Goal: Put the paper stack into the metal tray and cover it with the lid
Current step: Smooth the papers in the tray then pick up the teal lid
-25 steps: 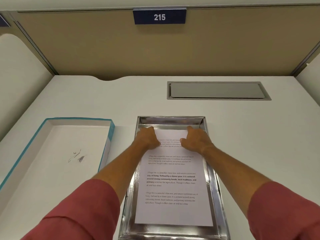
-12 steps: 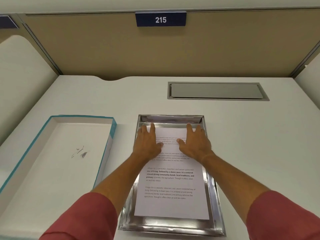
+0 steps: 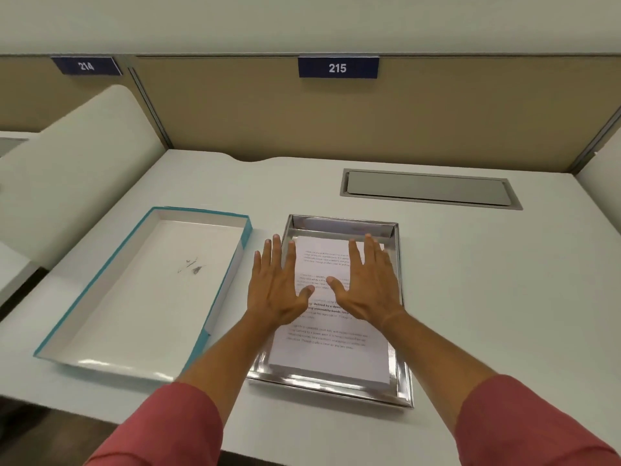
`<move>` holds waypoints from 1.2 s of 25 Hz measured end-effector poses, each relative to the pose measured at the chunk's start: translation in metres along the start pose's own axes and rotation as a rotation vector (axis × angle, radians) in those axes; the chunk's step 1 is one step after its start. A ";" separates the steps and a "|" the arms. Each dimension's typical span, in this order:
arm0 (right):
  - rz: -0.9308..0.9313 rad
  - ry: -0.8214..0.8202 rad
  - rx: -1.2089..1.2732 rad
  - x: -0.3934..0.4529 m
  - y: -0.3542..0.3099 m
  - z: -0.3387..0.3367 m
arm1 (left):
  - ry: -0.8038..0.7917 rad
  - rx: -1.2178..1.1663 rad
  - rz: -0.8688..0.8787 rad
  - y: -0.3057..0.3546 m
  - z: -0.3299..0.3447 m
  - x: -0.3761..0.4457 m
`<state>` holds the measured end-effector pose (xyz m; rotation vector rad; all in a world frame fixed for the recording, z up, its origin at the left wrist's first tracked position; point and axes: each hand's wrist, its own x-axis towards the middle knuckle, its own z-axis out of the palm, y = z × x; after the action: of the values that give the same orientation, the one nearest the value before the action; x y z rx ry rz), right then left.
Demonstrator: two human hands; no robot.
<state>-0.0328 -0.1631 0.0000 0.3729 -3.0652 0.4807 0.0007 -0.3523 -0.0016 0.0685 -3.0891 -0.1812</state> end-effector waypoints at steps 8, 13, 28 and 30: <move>-0.085 0.009 -0.050 -0.027 -0.048 -0.003 | 0.042 0.068 -0.103 -0.034 -0.026 -0.047; -0.082 0.024 -0.071 -0.029 -0.084 0.003 | 0.037 0.067 -0.113 -0.071 -0.030 -0.052; 0.112 0.055 -0.114 -0.026 -0.152 0.034 | -0.126 -0.009 -0.028 -0.149 -0.005 -0.030; 0.128 0.048 -0.118 -0.027 -0.152 0.035 | -0.163 -0.039 -0.058 -0.149 -0.001 -0.028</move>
<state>0.0305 -0.3079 0.0108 0.1608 -3.0639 0.3050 0.0344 -0.4986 -0.0193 0.1496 -3.2468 -0.2615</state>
